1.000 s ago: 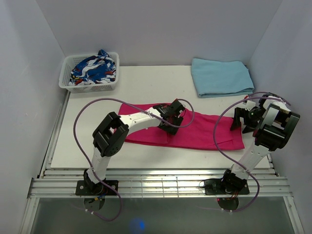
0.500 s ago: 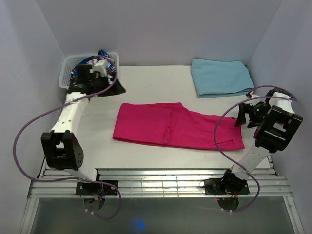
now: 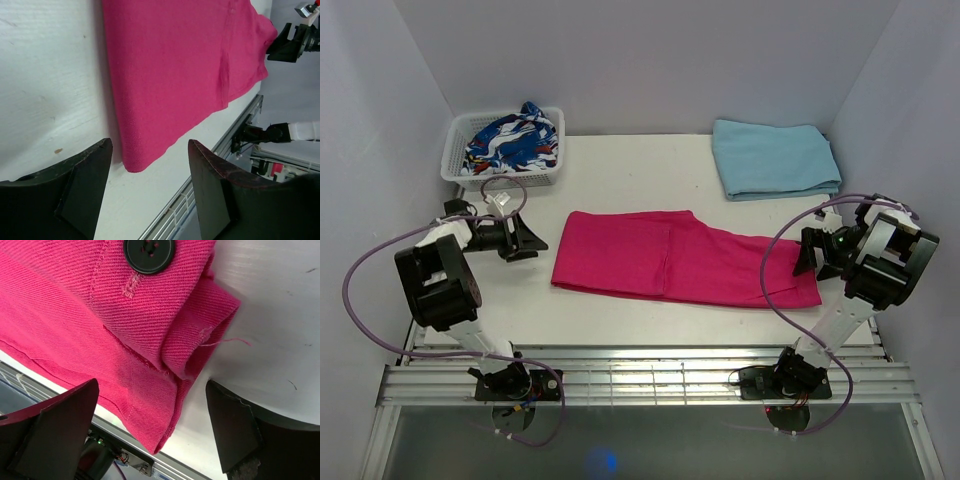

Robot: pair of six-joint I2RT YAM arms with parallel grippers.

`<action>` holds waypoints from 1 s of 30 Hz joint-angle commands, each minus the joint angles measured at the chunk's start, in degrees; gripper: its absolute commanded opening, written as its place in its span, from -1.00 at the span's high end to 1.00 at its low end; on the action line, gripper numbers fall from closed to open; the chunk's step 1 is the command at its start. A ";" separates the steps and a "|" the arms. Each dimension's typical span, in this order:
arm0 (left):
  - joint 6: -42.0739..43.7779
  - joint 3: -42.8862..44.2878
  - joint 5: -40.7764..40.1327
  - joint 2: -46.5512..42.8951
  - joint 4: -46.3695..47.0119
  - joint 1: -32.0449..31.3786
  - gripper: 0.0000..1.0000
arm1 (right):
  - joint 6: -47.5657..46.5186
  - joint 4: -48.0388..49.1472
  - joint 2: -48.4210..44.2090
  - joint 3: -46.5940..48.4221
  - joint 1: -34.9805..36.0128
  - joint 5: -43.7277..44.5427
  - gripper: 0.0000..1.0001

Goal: Fold and stack the trousers
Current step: Fold the trousers

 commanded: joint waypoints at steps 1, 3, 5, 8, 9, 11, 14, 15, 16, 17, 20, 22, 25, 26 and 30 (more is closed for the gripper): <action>-0.14 -4.08 7.45 -1.03 6.99 -0.27 -0.44 | -0.48 1.07 0.57 -1.15 -0.08 -0.48 -0.88; -1.90 -6.80 7.28 -0.24 12.42 -0.79 -0.42 | -0.39 1.60 0.93 -1.41 -0.08 -0.66 -0.92; -4.97 -8.22 6.41 0.73 15.61 -2.20 -0.41 | -0.39 1.60 1.45 -1.67 0.01 -0.75 -0.95; -8.31 -10.24 4.65 2.39 20.97 -4.92 -0.37 | -0.39 2.04 1.80 -1.76 -0.08 -0.48 -0.96; -9.19 -10.68 3.25 2.75 23.59 -5.54 -0.36 | -0.39 2.13 1.81 -1.68 0.01 -0.39 -0.97; -12.87 -12.18 1.84 3.54 26.59 -6.25 -0.32 | -0.39 2.13 1.98 -1.41 0.01 0.22 -0.98; -15.78 -12.80 -0.10 5.47 30.38 -6.33 -0.22 | -0.82 1.96 1.72 -1.24 0.01 0.83 -0.98; -16.14 -12.88 -0.37 6.26 31.43 -6.33 -0.15 | -1.00 1.96 1.54 -1.06 0.01 0.92 -0.99; -16.49 -12.88 -0.54 6.62 31.79 -6.33 -0.12 | -1.26 1.87 1.37 -0.89 0.01 1.01 -0.99; -16.76 -12.88 -0.63 6.88 32.05 -6.25 -0.08 | -1.27 1.87 1.28 -0.62 0.01 1.01 -1.00; -17.64 -12.71 -0.19 7.50 32.85 -6.33 0.03 | -0.74 1.61 1.28 0.69 0.18 0.57 -1.00; -17.99 -12.71 -0.11 6.54 32.68 -6.25 -0.14 | -0.13 1.78 -0.29 3.66 0.45 0.49 -1.00; -15.89 -12.80 -1.07 4.08 30.83 -6.33 -0.37 | 2.59 2.83 -5.29 10.67 1.23 -3.45 -1.00; -15.36 -12.71 -1.59 2.77 30.22 -6.33 -0.47 | 5.47 2.49 -6.01 13.15 1.85 -5.47 -1.00; -15.17 -13.06 -1.43 1.35 30.11 -6.33 -0.52 | 10.76 -0.85 -5.49 23.36 10.88 -10.15 -0.85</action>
